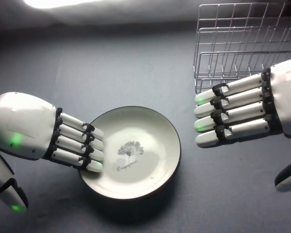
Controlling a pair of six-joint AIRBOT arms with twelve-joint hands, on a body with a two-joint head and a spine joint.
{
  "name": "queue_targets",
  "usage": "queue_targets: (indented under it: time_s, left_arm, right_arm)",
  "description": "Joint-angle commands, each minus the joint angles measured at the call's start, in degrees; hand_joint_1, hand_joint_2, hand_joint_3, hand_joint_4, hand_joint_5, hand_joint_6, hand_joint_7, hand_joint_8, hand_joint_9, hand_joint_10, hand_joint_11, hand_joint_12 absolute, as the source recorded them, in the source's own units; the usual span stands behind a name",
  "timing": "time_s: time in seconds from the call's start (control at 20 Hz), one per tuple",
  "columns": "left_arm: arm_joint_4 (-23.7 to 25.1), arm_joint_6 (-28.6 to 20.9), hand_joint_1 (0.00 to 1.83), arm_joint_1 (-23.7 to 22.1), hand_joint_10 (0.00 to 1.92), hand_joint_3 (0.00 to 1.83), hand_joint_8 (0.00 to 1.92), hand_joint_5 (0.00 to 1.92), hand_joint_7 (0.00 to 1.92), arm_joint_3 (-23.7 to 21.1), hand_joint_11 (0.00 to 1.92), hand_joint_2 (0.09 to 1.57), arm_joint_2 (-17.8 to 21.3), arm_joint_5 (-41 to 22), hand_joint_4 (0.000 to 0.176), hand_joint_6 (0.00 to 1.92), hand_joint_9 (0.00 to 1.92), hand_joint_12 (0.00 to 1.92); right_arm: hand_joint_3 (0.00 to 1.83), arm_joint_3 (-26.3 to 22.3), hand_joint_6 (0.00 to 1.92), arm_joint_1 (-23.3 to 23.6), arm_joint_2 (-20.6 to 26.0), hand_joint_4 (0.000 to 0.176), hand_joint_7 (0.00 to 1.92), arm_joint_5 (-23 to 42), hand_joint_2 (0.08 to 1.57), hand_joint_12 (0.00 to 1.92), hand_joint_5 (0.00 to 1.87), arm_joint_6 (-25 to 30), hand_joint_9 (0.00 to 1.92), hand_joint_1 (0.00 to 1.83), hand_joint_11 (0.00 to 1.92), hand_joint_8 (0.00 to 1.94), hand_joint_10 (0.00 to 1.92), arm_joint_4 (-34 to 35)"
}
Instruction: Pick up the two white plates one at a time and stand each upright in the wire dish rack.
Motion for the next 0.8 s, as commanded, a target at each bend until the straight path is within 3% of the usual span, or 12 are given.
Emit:
queue_targets:
  time_s: [0.0,0.55,0.75]
  left_arm:
    - [-0.5,0.3,0.00,0.6,0.00,0.00,0.00,0.00,0.00,0.4,0.00,1.05,-0.3,-0.4,0.000,0.00,0.00,0.00]
    - [0.6,0.3,0.00,3.1,0.00,0.00,0.00,0.00,0.00,-0.8,0.00,1.06,-3.5,2.8,0.000,0.00,0.00,0.00]
    - [0.6,0.3,0.00,3.3,0.00,0.00,0.00,0.00,0.00,-2.3,0.00,1.07,-6.2,4.6,0.000,0.00,0.00,0.00]
  right_arm:
    - [0.00,0.1,0.00,0.1,0.1,0.000,0.00,3.9,1.18,0.00,0.00,0.4,0.00,0.07,0.00,0.00,0.00,4.4]
    - [0.00,1.9,0.00,0.9,-1.8,0.000,0.00,2.9,1.16,0.00,0.00,0.3,0.00,0.10,0.00,0.00,0.00,4.4]
    - [0.00,2.2,0.00,1.9,-3.4,0.000,0.00,1.0,1.12,0.00,0.00,0.4,0.00,0.31,0.00,0.00,0.00,4.4]
